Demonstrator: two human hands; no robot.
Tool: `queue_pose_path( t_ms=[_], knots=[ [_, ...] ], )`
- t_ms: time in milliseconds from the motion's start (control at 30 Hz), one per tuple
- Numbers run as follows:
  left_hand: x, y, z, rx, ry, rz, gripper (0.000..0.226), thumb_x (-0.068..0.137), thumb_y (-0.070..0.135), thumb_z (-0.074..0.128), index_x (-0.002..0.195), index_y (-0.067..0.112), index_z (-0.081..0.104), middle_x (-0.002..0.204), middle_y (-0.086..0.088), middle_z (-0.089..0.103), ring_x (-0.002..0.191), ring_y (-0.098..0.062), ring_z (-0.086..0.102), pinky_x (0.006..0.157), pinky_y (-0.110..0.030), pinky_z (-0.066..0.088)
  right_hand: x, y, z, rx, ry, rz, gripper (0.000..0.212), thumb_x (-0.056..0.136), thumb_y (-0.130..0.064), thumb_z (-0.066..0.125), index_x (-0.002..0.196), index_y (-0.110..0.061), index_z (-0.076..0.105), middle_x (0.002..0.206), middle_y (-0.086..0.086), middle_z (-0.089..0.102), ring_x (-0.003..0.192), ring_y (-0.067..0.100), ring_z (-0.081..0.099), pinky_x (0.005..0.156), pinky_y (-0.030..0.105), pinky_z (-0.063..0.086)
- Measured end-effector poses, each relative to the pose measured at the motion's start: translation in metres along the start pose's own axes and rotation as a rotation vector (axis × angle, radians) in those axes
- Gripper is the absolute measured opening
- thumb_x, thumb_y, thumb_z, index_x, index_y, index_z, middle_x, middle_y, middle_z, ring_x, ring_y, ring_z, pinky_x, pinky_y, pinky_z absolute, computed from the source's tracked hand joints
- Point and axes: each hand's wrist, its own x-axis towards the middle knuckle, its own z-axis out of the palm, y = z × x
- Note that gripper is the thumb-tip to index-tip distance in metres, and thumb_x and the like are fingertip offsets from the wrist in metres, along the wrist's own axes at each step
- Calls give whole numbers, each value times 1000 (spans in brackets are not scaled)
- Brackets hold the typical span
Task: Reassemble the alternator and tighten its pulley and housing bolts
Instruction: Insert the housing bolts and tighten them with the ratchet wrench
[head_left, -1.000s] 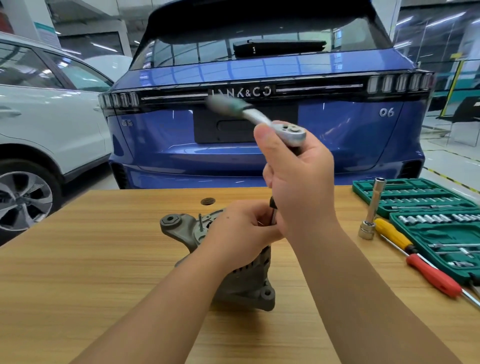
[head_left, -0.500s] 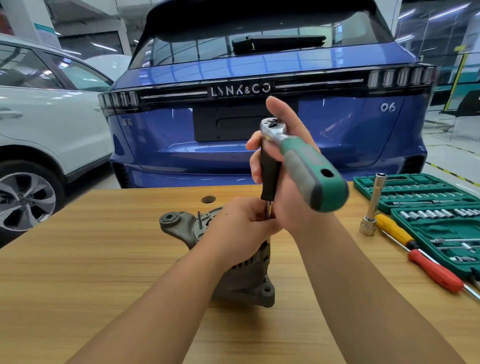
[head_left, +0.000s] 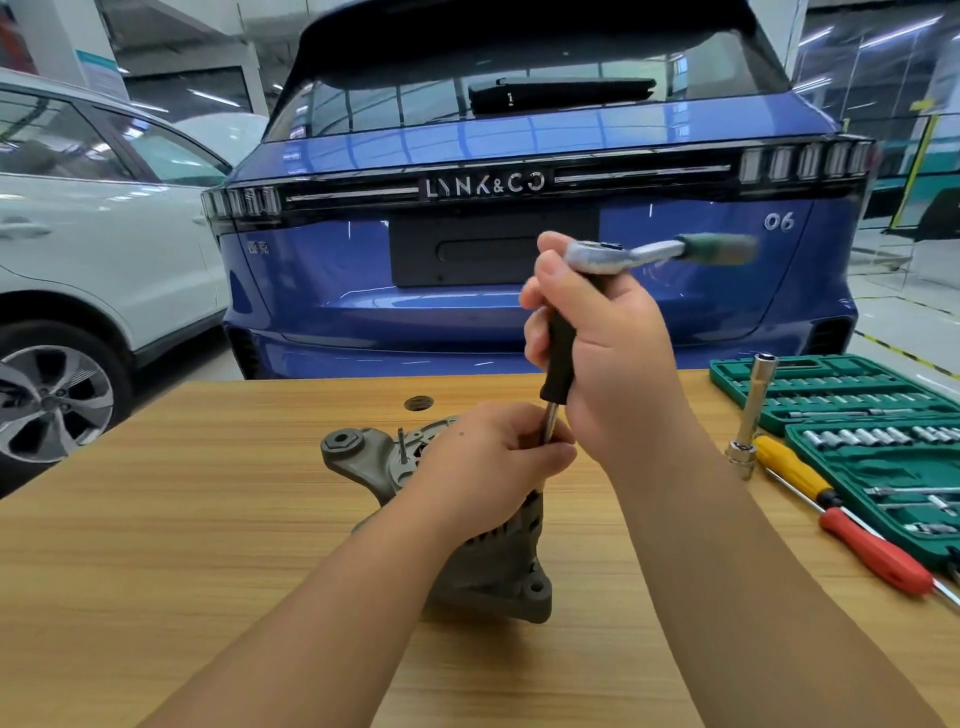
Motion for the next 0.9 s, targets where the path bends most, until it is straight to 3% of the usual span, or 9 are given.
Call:
queue_pose_path(
  t_ms=[67, 200, 333, 433, 533, 600, 700, 800, 900],
  knots=[
    [-1, 1, -2, -44, 0, 3, 8, 98, 35, 66, 95, 36, 73, 83, 2, 74, 64, -13, 65, 64, -34, 58, -2, 7, 3, -65, -50, -125, 26, 99, -11, 60, 122, -23, 59, 80, 4, 63, 60, 13, 49, 60, 24, 48],
    [-6, 1, -4, -78, 10, 3, 8, 98, 31, 67, 96, 30, 76, 91, -3, 77, 84, -25, 72, 80, -50, 60, -4, 12, 8, -109, -114, -249, 42, 96, -6, 59, 127, -35, 57, 89, 17, 55, 62, 14, 49, 58, 25, 48],
    [-7, 3, -4, -75, 25, -19, 15, 96, 33, 69, 83, 37, 73, 83, 0, 74, 75, -21, 69, 67, -36, 59, 0, 13, 3, 21, -123, -198, 42, 96, 1, 55, 124, -30, 60, 82, 20, 53, 59, 20, 44, 52, 25, 45],
    [-5, 1, -4, -59, 19, -14, 10, 96, 31, 70, 87, 30, 75, 82, -3, 73, 74, -23, 68, 69, -41, 60, 2, 9, 1, 151, -227, -53, 34, 96, -12, 44, 125, -24, 58, 77, 9, 66, 52, 17, 52, 50, 24, 46],
    [-7, -1, -5, -86, 23, 12, 35, 94, 29, 73, 79, 60, 68, 75, 16, 70, 66, 0, 65, 58, -19, 55, -1, 8, 5, 200, -222, 13, 36, 96, -34, 44, 123, -18, 60, 81, 9, 61, 58, 13, 56, 54, 21, 48],
    [-6, -2, -5, -79, 18, 6, 32, 94, 28, 73, 75, 53, 71, 70, 26, 68, 65, 7, 63, 58, -15, 54, -5, 7, 9, 94, -150, -8, 40, 86, -46, 58, 117, -21, 62, 83, 6, 58, 62, 13, 55, 57, 22, 47],
    [-3, 0, -2, -35, -9, -2, 13, 96, 32, 69, 84, 37, 72, 80, 11, 74, 74, -11, 69, 75, -37, 62, -9, 3, 12, -95, -17, -98, 22, 92, -38, 66, 97, -17, 63, 68, -1, 53, 56, 12, 45, 52, 23, 40],
    [-1, 1, -1, -29, -25, -1, 7, 97, 37, 68, 92, 38, 74, 84, 8, 74, 77, -14, 69, 79, -43, 62, -6, -3, 7, -177, 52, -36, 17, 95, -28, 69, 82, -17, 65, 61, -2, 50, 52, 11, 41, 50, 22, 40],
    [-1, 0, -2, -26, -11, -11, 7, 97, 38, 68, 93, 39, 73, 81, 12, 73, 70, -7, 66, 71, -37, 60, -4, -6, 1, -94, -33, 29, 8, 97, -23, 64, 103, -19, 64, 73, -1, 65, 58, 11, 50, 61, 25, 48]
  ],
)
